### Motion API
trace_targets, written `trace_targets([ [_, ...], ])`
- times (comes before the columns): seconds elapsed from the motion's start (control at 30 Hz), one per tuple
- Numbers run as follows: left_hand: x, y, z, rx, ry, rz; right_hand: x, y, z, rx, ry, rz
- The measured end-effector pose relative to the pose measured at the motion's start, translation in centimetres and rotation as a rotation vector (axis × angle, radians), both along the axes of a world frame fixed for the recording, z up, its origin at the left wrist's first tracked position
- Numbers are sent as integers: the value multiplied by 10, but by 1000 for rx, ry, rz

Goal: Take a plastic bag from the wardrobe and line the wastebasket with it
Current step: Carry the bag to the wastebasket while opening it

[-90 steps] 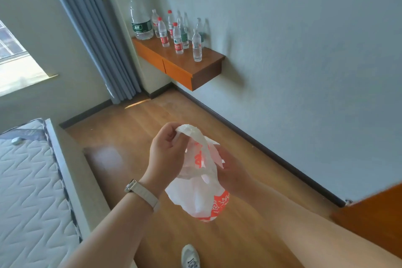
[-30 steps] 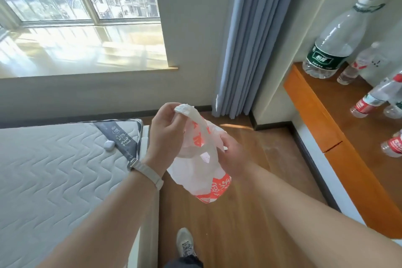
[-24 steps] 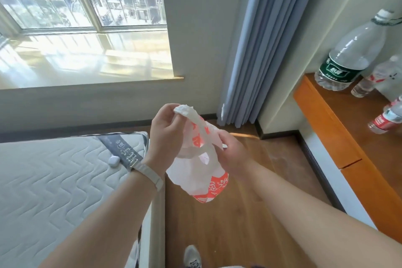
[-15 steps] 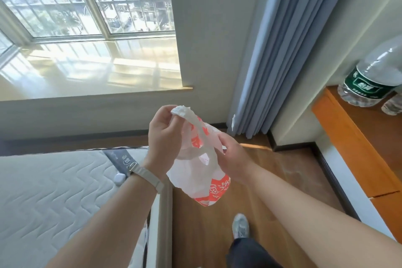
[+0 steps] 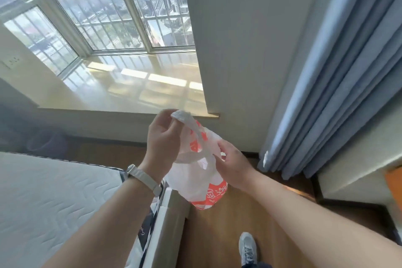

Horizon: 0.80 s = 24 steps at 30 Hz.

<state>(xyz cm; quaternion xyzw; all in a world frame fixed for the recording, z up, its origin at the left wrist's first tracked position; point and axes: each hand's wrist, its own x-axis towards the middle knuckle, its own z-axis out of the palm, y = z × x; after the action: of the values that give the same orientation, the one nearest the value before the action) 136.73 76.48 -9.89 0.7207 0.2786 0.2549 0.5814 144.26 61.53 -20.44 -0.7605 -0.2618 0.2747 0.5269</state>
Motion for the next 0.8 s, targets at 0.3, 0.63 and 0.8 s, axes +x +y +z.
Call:
trace_targets([
  [0.3,70,8,13,35,-5,65,88,20,15,28,-47,121],
  [0.63,124,56,-3,2,-20,102,144,64,11,-16,-57,144],
  [0.8,153,108,-10,-47,-43,100,177,109,10,-60,-61,147],
])
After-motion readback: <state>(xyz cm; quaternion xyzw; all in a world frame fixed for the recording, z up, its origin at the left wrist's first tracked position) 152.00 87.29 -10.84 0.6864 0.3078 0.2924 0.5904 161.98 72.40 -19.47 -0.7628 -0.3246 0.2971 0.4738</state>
